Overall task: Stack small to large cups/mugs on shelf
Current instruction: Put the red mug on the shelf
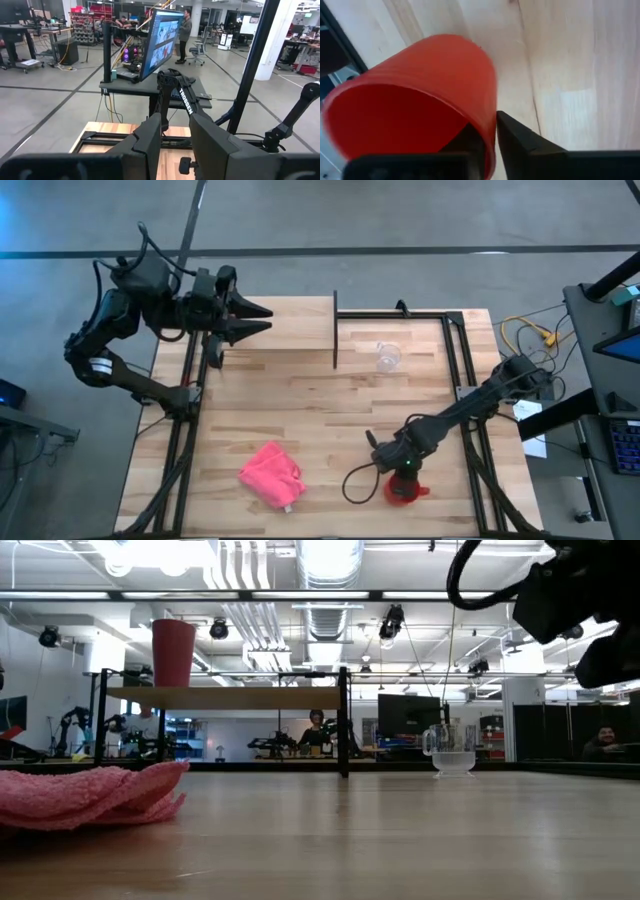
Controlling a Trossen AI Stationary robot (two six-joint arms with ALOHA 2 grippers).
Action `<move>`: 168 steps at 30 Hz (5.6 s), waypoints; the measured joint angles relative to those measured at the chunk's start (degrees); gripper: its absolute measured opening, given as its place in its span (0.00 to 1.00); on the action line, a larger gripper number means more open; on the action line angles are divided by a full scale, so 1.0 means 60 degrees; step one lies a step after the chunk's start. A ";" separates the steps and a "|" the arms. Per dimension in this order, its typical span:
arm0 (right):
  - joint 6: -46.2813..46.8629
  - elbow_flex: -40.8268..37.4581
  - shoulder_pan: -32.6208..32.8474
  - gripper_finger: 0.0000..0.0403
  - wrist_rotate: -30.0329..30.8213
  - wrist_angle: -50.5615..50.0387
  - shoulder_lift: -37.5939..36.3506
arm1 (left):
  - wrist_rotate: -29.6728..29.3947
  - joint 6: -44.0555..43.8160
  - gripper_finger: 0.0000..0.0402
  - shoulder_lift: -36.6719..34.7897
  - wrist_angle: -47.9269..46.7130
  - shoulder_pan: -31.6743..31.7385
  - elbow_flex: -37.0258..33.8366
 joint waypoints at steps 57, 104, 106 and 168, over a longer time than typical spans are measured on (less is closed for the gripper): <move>-0.7531 1.0691 -0.6448 0.03 0.4166 -0.0671 0.1480 | -0.4033 -0.0762 0.23 0.0932 -0.1691 0.0022 -0.0420; -0.8453 1.1614 -0.6943 0.03 0.3749 -0.0186 0.2310 | -0.6330 -0.2393 0.23 0.1226 -0.3742 0.0019 -0.1496; -0.8456 1.1614 -0.6940 0.03 0.3746 -0.0186 0.2313 | -0.6312 -0.2535 0.23 0.1226 -0.3708 0.0019 -0.1627; -0.7671 1.2204 -0.7883 0.03 0.2228 0.1024 0.4109 | -0.6728 -0.3046 0.23 0.0079 -0.3838 0.1435 -0.4608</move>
